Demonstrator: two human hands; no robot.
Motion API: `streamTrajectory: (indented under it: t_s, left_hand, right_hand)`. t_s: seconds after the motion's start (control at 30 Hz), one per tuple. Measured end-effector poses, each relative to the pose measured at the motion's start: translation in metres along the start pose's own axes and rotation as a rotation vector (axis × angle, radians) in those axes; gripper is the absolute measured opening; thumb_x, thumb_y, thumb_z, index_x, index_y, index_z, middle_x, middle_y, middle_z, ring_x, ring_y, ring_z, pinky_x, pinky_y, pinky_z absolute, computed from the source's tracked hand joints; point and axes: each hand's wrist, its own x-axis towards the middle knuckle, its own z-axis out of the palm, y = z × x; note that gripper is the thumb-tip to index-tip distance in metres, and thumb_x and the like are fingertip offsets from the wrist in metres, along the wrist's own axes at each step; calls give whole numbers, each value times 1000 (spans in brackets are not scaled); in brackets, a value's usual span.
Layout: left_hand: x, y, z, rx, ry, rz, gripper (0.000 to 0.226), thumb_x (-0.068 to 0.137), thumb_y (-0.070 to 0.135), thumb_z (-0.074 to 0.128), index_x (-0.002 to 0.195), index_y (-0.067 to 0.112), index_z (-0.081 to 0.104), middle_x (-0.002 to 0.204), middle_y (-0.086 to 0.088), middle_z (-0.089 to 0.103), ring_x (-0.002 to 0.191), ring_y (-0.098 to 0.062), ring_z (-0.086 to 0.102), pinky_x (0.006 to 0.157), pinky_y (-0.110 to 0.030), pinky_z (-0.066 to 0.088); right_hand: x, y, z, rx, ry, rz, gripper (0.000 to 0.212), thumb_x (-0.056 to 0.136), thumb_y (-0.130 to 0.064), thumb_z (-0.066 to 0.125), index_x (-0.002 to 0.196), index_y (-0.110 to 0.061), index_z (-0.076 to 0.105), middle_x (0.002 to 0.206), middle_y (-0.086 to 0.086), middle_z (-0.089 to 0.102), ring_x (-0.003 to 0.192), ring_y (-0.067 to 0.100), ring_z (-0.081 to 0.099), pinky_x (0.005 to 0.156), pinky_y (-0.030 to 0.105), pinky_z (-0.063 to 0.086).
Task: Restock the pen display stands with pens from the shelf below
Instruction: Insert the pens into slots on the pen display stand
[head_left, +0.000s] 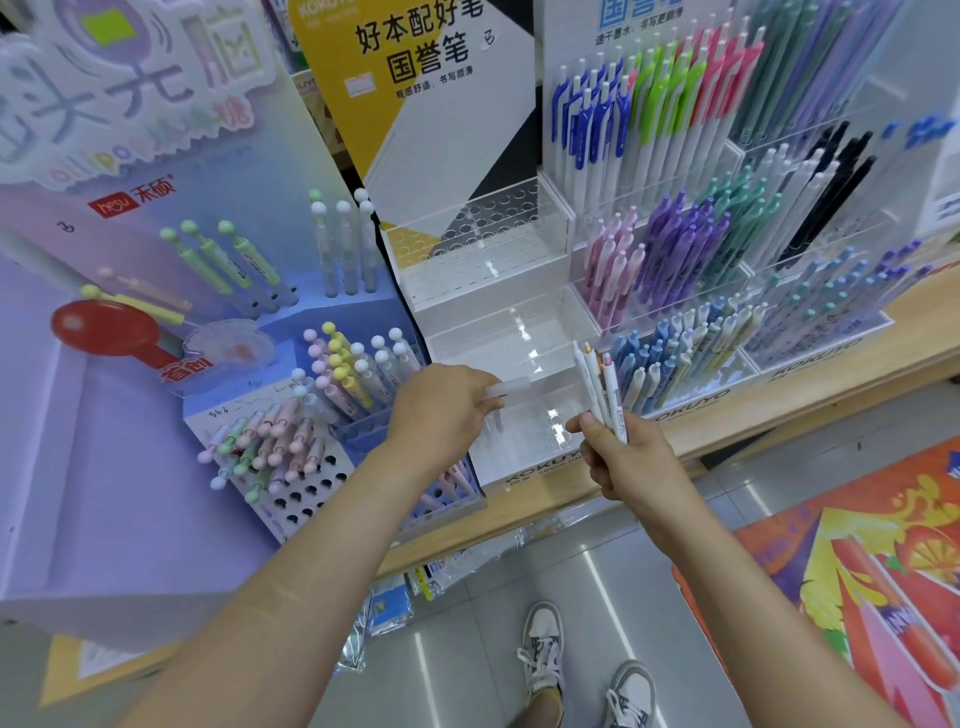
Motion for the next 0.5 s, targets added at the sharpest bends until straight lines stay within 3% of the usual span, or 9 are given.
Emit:
streamTrajectory:
  t_s: [0.1, 0.3, 0.5]
  left_hand:
    - [6, 3, 2, 70, 44, 42, 22, 97, 30, 54, 86, 16, 66, 82, 5, 59, 86, -20, 55, 65, -29, 40]
    - [17, 1, -3, -83, 70, -117, 9, 89, 26, 64, 89, 21, 71, 88, 1, 70, 82, -18, 63, 72, -32, 52]
    - [12, 2, -3, 57, 77, -1, 13, 93, 25, 58, 90, 18, 69, 85, -1, 66, 85, -21, 60, 63, -29, 40]
  right_hand:
    - [0, -1, 1, 12, -22, 15, 20, 102, -23, 49, 99, -10, 64, 58, -1, 44, 43, 7, 35, 42, 17, 29]
    - [2, -3, 3, 123, -76, 88, 23, 102, -27, 49, 106, -10, 64, 59, -2, 46, 45, 8, 35, 40, 17, 28]
    - [4, -6, 2, 211, -93, 134, 22, 101, -27, 50, 103, -9, 64, 60, 0, 45, 46, 8, 34, 40, 18, 26]
